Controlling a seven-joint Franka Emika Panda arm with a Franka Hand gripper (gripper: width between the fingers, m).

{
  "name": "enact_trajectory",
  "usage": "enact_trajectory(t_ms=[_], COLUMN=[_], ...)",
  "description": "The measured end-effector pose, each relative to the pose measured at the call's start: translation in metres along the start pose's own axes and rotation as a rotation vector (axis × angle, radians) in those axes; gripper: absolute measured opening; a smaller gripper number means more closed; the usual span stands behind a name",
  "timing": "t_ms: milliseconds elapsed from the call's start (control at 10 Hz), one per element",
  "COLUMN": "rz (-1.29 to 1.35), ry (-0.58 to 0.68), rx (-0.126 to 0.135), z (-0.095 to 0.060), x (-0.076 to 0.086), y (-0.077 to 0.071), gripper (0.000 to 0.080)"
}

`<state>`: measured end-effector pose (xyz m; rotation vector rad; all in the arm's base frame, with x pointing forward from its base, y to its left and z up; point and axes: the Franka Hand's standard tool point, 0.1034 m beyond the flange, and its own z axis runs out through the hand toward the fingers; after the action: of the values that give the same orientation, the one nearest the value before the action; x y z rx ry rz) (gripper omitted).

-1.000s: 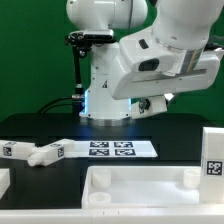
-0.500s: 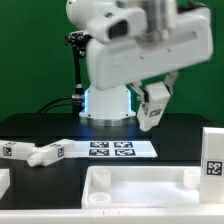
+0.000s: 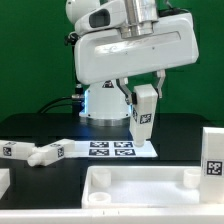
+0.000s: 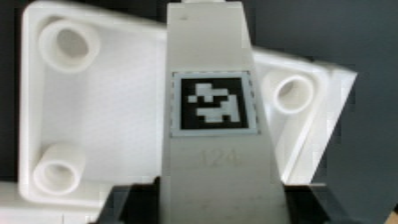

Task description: Assemble desk

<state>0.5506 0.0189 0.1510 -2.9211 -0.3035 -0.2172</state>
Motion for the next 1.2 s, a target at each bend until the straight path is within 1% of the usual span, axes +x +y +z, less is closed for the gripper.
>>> enact_trajectory(t_ms=[100,200,300,400,500,600,700,800,900,1000,1200], rz=[-0.04,-0.078,-0.066,-0.088,-0.107,-0.115,-0.1,-0.116,-0.123,-0.121,-0.12], ry=[0.053,0.166,0.22,0.254,0.302,0.313,0.28,0.232,0.227,0.265,0.257], rx=[-0.01,-0.06,-0.102,-0.141,-0.201,-0.229,-0.183,-0.119,-0.082,-0.11,-0.113], z=[-0.012,-0.025,-0.021,-0.02,-0.025,-0.023,-0.009,-0.005,-0.013,-0.024,-0.02], x=[0.027,0.045,0.034,0.028,0.026,0.024,0.029,0.048,0.068,0.079,0.076], y=[0.008,0.02,0.028,0.036,0.049,0.055,0.049,0.046,0.052,0.058,0.058], gripper=[0.0284,0.0284,0.0284,0.0284,0.0284,0.0285,0.0285,0.0285,0.0285,0.0285,0.0285])
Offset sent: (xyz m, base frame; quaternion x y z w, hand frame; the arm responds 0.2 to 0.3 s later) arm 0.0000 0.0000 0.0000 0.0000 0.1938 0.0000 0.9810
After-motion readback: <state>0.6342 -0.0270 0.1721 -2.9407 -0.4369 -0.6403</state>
